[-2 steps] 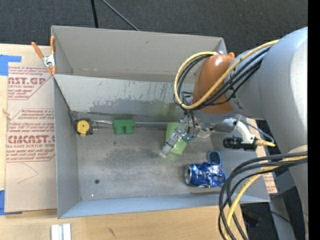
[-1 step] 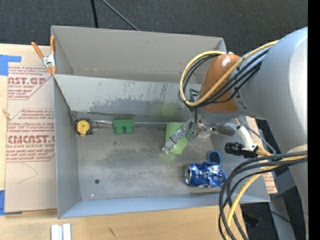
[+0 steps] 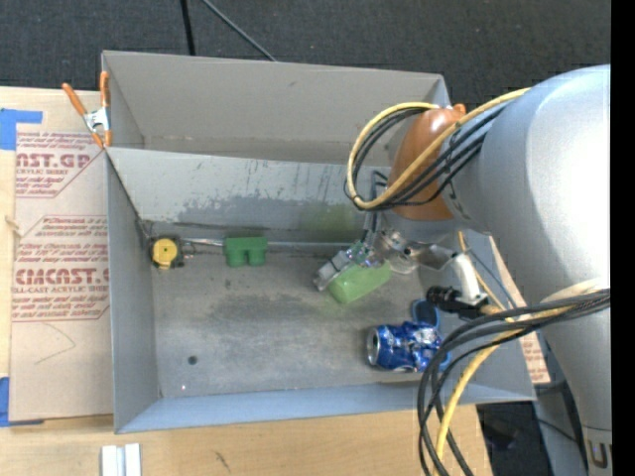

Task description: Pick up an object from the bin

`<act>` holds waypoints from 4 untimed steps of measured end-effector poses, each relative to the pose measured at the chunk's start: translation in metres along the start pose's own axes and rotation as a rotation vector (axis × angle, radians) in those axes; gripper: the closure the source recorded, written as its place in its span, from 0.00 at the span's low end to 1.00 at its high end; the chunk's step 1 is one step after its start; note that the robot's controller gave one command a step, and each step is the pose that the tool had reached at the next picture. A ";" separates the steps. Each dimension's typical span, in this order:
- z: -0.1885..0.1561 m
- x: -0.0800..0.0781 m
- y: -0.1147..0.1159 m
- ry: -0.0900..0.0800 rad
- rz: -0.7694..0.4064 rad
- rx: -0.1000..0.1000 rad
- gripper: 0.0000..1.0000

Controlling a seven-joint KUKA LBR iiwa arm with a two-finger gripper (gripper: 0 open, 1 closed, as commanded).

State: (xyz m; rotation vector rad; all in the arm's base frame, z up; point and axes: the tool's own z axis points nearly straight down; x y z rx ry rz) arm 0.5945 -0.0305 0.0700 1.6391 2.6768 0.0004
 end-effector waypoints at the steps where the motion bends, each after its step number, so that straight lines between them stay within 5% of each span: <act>1: 0.000 0.003 -0.030 0.001 -0.160 0.003 0.00; 2: -0.001 0.003 -0.029 0.002 -0.161 0.002 1.00; 4: -0.084 0.003 -0.028 0.001 -0.163 -0.001 1.00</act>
Offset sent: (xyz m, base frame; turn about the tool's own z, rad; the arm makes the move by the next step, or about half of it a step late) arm -0.0279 -0.0106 0.0000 -0.1599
